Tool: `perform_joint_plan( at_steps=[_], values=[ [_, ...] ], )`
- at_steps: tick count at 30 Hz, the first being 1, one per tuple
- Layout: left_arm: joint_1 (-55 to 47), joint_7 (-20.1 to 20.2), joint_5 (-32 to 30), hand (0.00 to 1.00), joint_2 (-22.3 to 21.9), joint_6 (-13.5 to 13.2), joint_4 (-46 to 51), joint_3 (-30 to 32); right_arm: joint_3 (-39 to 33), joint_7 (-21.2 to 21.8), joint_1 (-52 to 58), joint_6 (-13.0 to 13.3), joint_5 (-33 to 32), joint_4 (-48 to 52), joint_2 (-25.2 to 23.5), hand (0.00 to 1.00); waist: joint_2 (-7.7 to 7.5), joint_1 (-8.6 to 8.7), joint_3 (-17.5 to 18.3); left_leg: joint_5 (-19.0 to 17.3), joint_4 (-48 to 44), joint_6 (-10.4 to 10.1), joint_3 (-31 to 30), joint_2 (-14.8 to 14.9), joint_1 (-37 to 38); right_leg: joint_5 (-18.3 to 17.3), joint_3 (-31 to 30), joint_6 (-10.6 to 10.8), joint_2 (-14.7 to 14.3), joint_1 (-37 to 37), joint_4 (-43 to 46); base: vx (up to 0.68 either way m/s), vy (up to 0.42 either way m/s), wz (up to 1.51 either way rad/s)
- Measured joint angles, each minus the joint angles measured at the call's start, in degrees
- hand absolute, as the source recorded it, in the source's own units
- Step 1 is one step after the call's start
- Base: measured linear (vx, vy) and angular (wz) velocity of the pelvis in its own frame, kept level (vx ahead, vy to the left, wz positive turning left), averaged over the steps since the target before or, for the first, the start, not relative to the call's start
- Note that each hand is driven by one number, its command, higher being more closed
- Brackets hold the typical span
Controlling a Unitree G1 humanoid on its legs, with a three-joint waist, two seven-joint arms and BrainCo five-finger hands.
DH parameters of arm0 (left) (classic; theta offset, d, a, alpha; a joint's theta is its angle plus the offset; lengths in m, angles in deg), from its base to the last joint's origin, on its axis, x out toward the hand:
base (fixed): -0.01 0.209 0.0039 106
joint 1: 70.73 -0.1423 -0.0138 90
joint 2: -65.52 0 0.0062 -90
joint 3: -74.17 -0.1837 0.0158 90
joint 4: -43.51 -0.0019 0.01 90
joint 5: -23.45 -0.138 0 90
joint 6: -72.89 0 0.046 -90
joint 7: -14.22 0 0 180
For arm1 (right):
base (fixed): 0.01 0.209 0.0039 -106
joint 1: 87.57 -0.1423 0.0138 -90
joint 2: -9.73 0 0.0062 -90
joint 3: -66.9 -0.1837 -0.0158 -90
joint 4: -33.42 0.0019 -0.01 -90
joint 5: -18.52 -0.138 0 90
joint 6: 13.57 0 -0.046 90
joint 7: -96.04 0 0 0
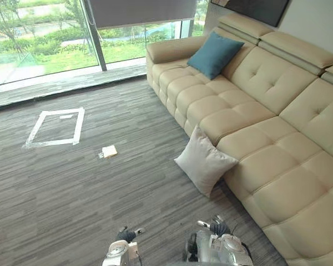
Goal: Pick up cushions and gather them together orderly.
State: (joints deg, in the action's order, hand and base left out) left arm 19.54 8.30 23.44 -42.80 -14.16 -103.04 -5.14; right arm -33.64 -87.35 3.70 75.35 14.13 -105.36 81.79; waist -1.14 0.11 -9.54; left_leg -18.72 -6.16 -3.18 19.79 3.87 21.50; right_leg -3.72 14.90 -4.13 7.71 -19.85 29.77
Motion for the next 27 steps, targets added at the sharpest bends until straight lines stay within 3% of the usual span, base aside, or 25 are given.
perform_joint_plan(
  at_steps=[2,3,4,6,7,8,9,11,13,15,17,18,19,20,22,24,27],
  values=[
    [0.11,0.29,-0.3,0.0,-1.13,-0.01,-0.1,-0.32,-0.55,-0.06,-0.37,-0.2,-0.02,0.07,1.27,0.0,2.34,-0.04,0.68,1.05,-3.16,-1.03,-0.38,1.75,-0.74,-4.03,0.79,-0.53,-0.62,-0.06,2.16,0.45,-0.134,-0.06],
    [0.17,0.52,-0.51,0.0,-1.31,-0.01,-0.09,-0.51,-0.73,-0.09,-0.5,-0.2,-0.02,0.0,1.39,0.0,2.6,0.06,0.64,1.55,-5.21,-1.32,-0.78,2.21,-1.38,-5.27,0.8,-0.69,-0.78,0.09,2.87,0.48,-0.217,0.04],
    [0.32,0.73,-1.01,0.0,-1.29,0.01,-0.07,-0.34,-1.04,-0.1,-0.7,-0.22,-0.03,0.13,1.43,0.0,3.26,0.65,0.32,2.86,-13.68,-3.2,-2.97,4.37,-4.19,-7.25,1.24,-0.86,-1.79,1.98,2.76,0.46,-0.238,-0.01],
    [-0.01,0.95,-0.98,0.0,-1.03,0.11,0.35,0.56,-0.91,-0.09,-0.36,-0.63,-0.06,-0.19,1.35,0.0,3.74,0.45,-0.08,9.34,-35.87,-8.73,-8.41,8.54,-12.47,-9.06,0.53,-1.17,-4.42,7.76,-0.37,0.46,-0.205,-0.17],
    [-0.11,1.11,-0.95,0.0,-0.99,0.1,0.59,0.74,-0.82,-0.12,-0.25,-0.65,-0.07,-0.28,1.36,0.0,3.67,0.27,-0.28,9.17,-40.16,-8.75,-8.27,9.62,-14.23,-9.21,0.11,-1.34,-5.31,9.05,-1.47,0.41,-0.097,-0.62],
    [-1.03,1.03,-0.9,0.0,-1.03,-0.03,2.1,1.82,0.01,-0.25,-0.64,-0.62,-0.09,-1.37,1.0,0.0,3.94,-0.03,-0.37,7.53,-48.31,-6.54,-7.05,11.62,-19.06,-9.5,-1.67,-1.79,-7.27,13.57,-5.14,0.38,-0.038,-0.79],
    [-1.39,1.0,-0.89,0.0,-1.17,-0.11,2.87,1.91,0.0,-0.34,-1.04,-0.63,-0.14,-2.04,0.67,0.0,3.57,-0.18,-0.41,6.17,-47.85,-4.54,-5.28,11.78,-21.3,-9.15,-2.97,-1.56,-7.64,16.03,-7.16,0.44,-0.034,-0.87],
    [-1.49,1.05,-0.81,0.0,-1.11,-0.18,3.53,1.98,-0.03,-0.62,-0.98,-0.74,-0.14,-2.54,0.49,0.0,3.36,-0.37,-0.25,4.05,-41.52,-2.42,-2.36,11.41,-24.47,-9.04,-5.99,-1.05,-7.77,19.12,-10.28,0.33,0.046,-0.83],
    [-1.53,1.05,-0.59,0.0,-1.2,-0.34,4.12,3.22,-0.02,-0.84,-1.03,-0.93,-0.12,-2.63,0.17,0.0,3.29,-0.87,-0.22,3.53,-33.94,-1.96,-2.88,10.48,-27.44,-9.3,-10.02,-0.23,-7.8,21.22,-11.77,0.4,0.16,-1.08],
    [-1.49,0.86,-0.31,0.0,-1.27,-0.78,4.05,4.14,0.08,-1.14,-1.0,-1.22,-0.1,-3.05,-0.3,0.0,3.16,-1.67,-0.24,3.85,-23.83,-2.34,-8.66,7.6,-30.12,-10.27,-15.77,1.38,-7.33,22.87,-12.21,0.39,0.246,-1.24],
    [-1.46,0.81,-0.19,0.0,-1.34,-1.17,3.77,3.98,0.38,-1.28,-0.95,-1.2,-0.06,-4.03,-0.1,0.0,3.4,-2.3,-0.02,6.23,-14.58,-1.47,-14.34,5.42,-29.93,-12.4,-19.77,3.72,-6.82,23.14,-11.24,0.34,0.358,-1.18],
    [-1.42,0.76,-0.04,0.0,-1.6,-1.25,3.46,4.04,1.0,-1.31,-0.79,-1.22,-0.05,-4.04,0.01,0.0,3.54,-2.48,0.32,10.28,-13.61,-2.81,-15.9,4.61,-29.22,-14.06,-22.1,5.16,-6.58,23.07,-9.64,0.34,0.397,-1.09],
    [-1.43,0.72,0.05,0.0,-1.2,-1.21,3.39,4.14,1.4,-1.3,-0.52,-1.21,-0.05,-4.09,-0.11,0.0,3.04,-2.6,0.95,10.13,-14.52,-2.48,-15.02,3.84,-28.96,-14.5,-23.04,5.79,-5.79,22.99,-9.17,0.34,0.391,-0.92],
    [-1.43,0.43,0.06,0.0,-0.51,-1.08,2.76,4.14,1.84,-1.22,0.27,-1.1,-0.05,-3.86,-0.59,0.0,1.32,-2.45,2.32,8.13,-15.41,-1.52,-12.16,2.82,-28.62,-14.29,-24.22,6.17,-4.05,22.75,-8.68,0.39,0.446,-0.92],
    [-0.96,0.31,0.04,0.0,-0.01,-1.03,2.47,4.12,2.17,-1.14,0.97,-1.21,-0.02,-3.86,-1.5,0.0,0.05,-3.56,2.69,6.27,-16.01,-0.29,-6.9,2.21,-26.37,-13.92,-26.54,6.86,-2.49,20.34,-3.48,0.32,0.366,-1.08],
    [-0.81,0.34,-0.01,0.0,0.5,-0.94,1.74,3.49,3.07,-0.98,0.74,-1.2,-0.02,-3.66,-1.5,0.0,-0.03,-3.06,2.39,4.69,-14.68,1.62,-2.43,1.76,-22.44,-10.09,-25.74,11.29,-1.56,13.27,9.68,0.2,0.261,-1.01],
    [-0.74,0.21,0.02,0.0,0.8,-0.91,0.84,2.8,3.02,-1.0,0.28,-1.02,-0.02,-2.84,-1.51,0.0,0.3,-2.91,2.05,4.65,-10.39,1.71,1.86,1.69,-16.79,-10.0,-18.24,10.8,0.37,7.55,18.56,0.18,0.18,-0.81]
  ],
)
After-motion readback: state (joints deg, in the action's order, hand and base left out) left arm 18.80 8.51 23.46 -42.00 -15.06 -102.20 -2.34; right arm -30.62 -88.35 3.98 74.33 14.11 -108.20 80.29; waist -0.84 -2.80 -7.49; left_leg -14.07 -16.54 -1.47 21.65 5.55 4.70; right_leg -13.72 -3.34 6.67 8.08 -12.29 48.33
